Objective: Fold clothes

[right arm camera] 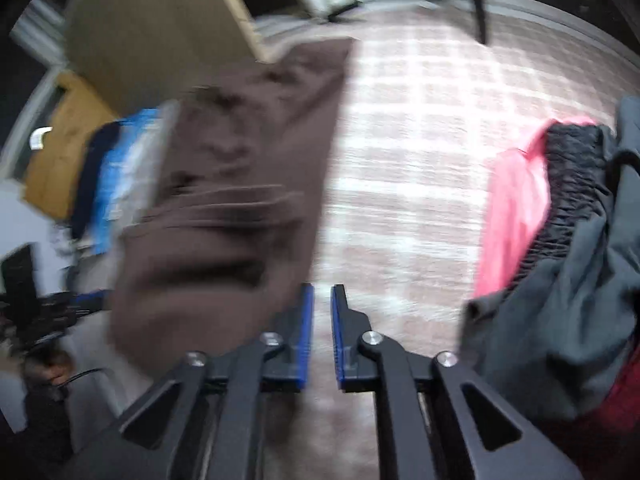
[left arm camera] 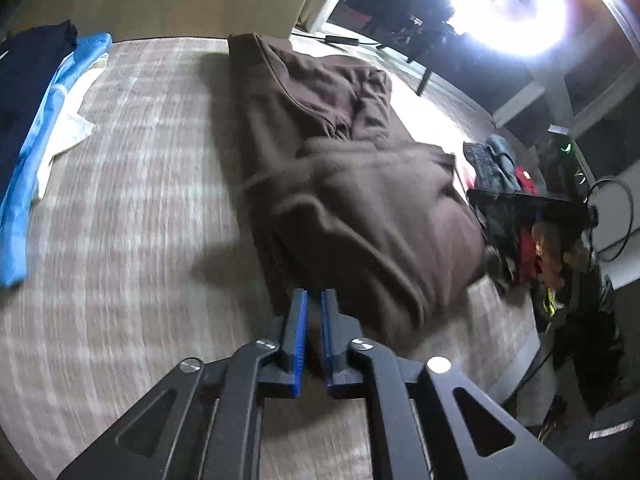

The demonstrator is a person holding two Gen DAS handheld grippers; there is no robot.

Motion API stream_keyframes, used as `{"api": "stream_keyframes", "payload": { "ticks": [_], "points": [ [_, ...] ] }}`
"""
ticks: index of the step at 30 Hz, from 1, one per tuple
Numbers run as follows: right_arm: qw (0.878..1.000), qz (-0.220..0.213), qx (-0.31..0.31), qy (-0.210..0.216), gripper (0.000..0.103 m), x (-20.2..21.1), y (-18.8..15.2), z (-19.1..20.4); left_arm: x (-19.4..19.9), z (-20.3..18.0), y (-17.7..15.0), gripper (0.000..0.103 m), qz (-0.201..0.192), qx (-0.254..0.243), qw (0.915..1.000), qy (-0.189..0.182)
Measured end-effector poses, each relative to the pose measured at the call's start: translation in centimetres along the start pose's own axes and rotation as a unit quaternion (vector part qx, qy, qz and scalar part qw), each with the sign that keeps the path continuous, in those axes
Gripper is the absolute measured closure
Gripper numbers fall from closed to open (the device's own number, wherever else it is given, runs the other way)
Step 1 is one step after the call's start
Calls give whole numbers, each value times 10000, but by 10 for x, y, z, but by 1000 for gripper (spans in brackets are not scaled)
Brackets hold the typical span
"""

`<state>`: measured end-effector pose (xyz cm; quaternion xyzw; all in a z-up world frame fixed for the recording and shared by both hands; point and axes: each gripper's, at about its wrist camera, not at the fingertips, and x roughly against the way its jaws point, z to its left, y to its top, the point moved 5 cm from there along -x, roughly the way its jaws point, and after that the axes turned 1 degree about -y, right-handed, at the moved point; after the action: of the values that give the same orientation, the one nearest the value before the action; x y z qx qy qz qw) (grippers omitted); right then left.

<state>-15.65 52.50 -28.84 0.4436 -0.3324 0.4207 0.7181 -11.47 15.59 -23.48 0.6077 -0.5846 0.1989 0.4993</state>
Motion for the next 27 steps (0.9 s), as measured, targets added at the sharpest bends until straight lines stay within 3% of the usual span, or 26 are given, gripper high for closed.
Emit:
{"api": "stream_keyframes", "payload": {
  "ticks": [1,3,6,10,16,18,19,23,27],
  "points": [
    [9999,-110,100,44,50,7,0,9,1,-6,-4,62,-3,-97,10000,-7],
    [9981,-293,490,232,45,14,3,37,-4,-11,-6,56,12,-169,9999,19],
    [9881,-346,1470,278,45,3,11,90,-13,-16,-7,61,33,-204,9998,63],
    [9567,-252,2895,-139,45,-35,32,154,-18,-22,-4,65,-60,-234,9997,86],
    [9341,757,3490,-15,43,-109,53,180,-15,-24,-4,75,-161,-283,9993,185],
    [9257,950,3659,-111,60,-118,47,173,-10,-28,1,76,-238,-386,9984,338],
    [9267,909,3642,-157,60,-117,47,165,-7,-29,3,76,-279,-393,9981,396],
    [9524,676,2971,-64,60,-96,57,145,3,-20,2,75,-356,-195,9983,427],
    [9562,230,2898,341,58,-47,44,153,2,-8,-7,70,-279,-7,9991,310]
  ]
}}
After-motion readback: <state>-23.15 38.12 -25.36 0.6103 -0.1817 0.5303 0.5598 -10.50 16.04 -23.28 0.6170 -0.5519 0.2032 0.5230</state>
